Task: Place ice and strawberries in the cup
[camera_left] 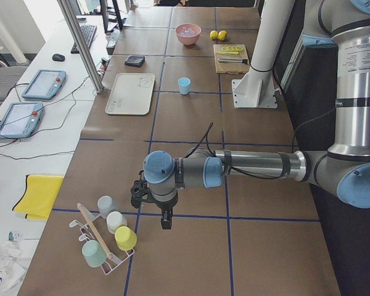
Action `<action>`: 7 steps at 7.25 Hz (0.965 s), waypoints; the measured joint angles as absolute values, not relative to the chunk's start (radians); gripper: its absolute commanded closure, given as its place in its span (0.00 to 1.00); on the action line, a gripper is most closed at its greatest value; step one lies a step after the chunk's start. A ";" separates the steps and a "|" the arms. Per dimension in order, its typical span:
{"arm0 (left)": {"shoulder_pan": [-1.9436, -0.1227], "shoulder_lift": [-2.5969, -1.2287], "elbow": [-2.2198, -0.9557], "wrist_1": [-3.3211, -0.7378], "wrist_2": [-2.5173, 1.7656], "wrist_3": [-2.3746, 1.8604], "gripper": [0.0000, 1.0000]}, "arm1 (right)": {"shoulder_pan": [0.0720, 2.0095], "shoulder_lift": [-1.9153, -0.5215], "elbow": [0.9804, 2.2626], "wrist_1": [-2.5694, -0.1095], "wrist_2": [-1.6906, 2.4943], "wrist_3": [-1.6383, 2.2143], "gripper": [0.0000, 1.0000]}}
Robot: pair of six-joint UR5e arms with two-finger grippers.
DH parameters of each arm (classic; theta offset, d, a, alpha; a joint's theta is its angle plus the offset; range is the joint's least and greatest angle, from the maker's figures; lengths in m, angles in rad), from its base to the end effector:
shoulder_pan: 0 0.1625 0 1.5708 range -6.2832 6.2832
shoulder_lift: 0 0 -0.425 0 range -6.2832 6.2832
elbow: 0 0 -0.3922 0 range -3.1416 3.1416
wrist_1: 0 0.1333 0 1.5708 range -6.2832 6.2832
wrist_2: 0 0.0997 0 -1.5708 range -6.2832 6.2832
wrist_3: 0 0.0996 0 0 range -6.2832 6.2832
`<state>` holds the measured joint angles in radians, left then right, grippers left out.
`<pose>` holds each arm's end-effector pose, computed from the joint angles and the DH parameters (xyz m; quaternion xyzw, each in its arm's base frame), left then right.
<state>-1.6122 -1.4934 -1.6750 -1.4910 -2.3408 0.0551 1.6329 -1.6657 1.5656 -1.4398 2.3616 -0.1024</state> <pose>-0.0827 -0.4519 0.6524 -0.0064 0.3762 -0.0036 0.9265 0.0904 -0.4470 0.6917 0.0458 -0.3827 -0.0245 0.9224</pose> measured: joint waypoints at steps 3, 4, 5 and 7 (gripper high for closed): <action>-1.612 -1.494 -1.683 -1.491 -2.341 0.055 0.00 | 1.617 -1.652 1.595 -1.436 2.363 -0.095 0.00; -1.612 -1.494 -1.688 -1.491 -2.341 0.055 0.00 | 1.613 -1.644 1.602 -1.437 2.365 -0.091 0.00; -1.612 -1.494 -1.693 -1.491 -2.341 0.055 0.00 | 1.612 -1.644 1.607 -1.434 2.371 -0.090 0.00; -1.613 -1.493 -1.707 -1.491 -2.339 0.055 0.00 | 1.607 -1.638 1.613 -1.428 2.392 -0.089 0.01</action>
